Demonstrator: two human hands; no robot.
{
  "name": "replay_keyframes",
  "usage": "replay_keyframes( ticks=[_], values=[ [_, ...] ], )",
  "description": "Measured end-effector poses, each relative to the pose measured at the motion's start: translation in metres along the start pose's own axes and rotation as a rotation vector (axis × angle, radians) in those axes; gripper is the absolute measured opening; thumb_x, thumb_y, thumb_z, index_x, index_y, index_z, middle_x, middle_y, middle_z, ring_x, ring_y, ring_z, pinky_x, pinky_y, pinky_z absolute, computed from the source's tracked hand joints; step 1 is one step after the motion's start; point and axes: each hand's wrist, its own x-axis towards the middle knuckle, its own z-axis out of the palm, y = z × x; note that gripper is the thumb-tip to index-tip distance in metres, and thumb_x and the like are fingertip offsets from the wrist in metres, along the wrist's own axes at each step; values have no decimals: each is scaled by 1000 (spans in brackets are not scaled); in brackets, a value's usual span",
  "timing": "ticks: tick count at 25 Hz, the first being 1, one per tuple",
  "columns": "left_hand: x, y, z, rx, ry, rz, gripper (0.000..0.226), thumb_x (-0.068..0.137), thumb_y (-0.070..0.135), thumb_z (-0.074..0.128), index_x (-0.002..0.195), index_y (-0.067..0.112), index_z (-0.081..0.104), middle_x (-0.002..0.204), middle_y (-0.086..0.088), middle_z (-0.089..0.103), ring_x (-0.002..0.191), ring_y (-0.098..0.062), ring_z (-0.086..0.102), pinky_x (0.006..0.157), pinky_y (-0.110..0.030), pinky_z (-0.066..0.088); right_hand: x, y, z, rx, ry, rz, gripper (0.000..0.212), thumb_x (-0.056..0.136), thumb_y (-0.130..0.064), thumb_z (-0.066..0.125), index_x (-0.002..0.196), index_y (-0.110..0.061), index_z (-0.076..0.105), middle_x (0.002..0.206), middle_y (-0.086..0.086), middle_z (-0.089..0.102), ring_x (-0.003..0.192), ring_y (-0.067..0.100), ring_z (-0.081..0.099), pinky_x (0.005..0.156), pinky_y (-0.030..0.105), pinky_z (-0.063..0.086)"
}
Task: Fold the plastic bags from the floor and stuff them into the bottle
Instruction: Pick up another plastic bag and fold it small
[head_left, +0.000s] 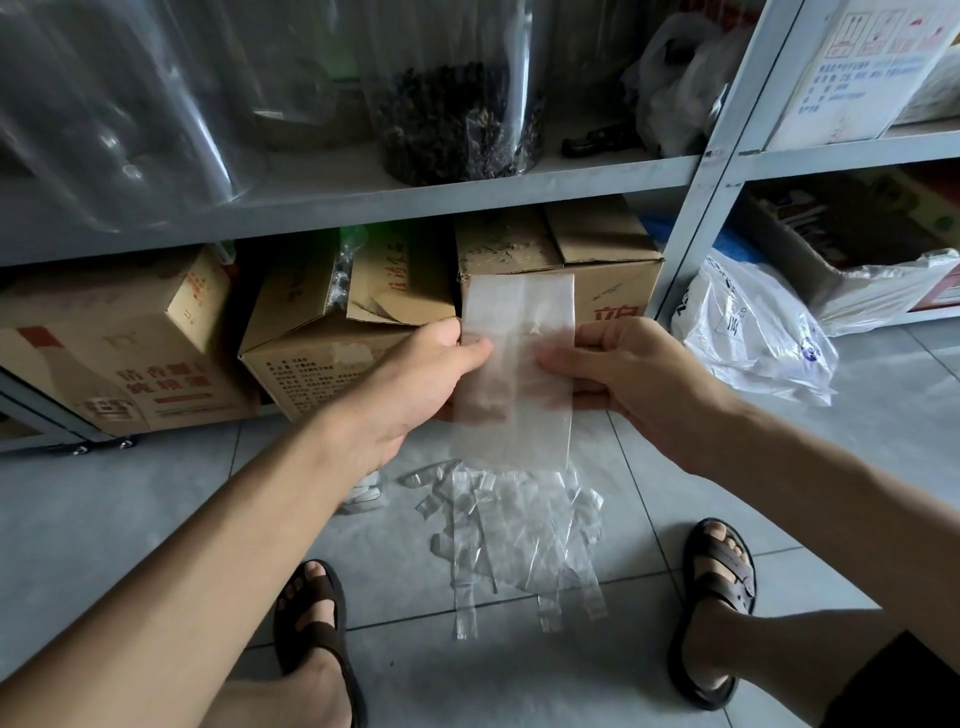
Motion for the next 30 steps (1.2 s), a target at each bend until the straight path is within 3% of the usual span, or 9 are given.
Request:
replay_keyframes(
  ticks=[4,8,10,14,19,30],
  values=[
    [-1,2,-3,-23,-34,28,20,101,22,56,110,9,68,106,-5,76,105,-23,70,98,-42,53,-1,-1,0,-52,17,-17,14,90,-8,67,98,1,74,91,11,77,77,15,73,67,23,58],
    [-1,4,-11,-83,-91,33,12,96,13,63,96,9,74,91,-9,77,76,-17,72,68,-29,59,1,-1,-3,-95,42,-48,15,90,-6,67,100,2,74,91,13,77,75,15,72,68,24,59],
    [-1,5,-15,-115,-102,10,11,94,7,63,93,7,74,90,-14,76,67,-17,72,60,-27,60,0,-3,-4,-145,46,-75,13,90,-5,67,100,-2,75,87,10,77,73,14,72,70,26,60],
    [-1,5,-18,-147,-73,0,11,92,1,63,94,5,73,87,-13,75,61,-15,70,58,-25,60,-3,-7,-6,-161,-4,-80,14,89,-6,68,101,-3,75,90,11,77,79,20,74,70,26,59],
    [-1,6,-20,-190,-18,6,11,90,1,66,90,9,74,82,-10,75,58,-12,69,53,-24,59,-3,-8,-8,-159,0,-77,8,89,-4,68,86,-4,75,78,12,73,66,16,68,62,24,57],
    [-5,12,-20,-339,5,20,13,85,-1,68,90,9,74,76,-5,74,58,-10,70,47,-22,55,-2,-11,-8,184,-26,18,13,88,2,62,86,-8,70,81,10,72,68,16,70,61,27,60]
  ],
)
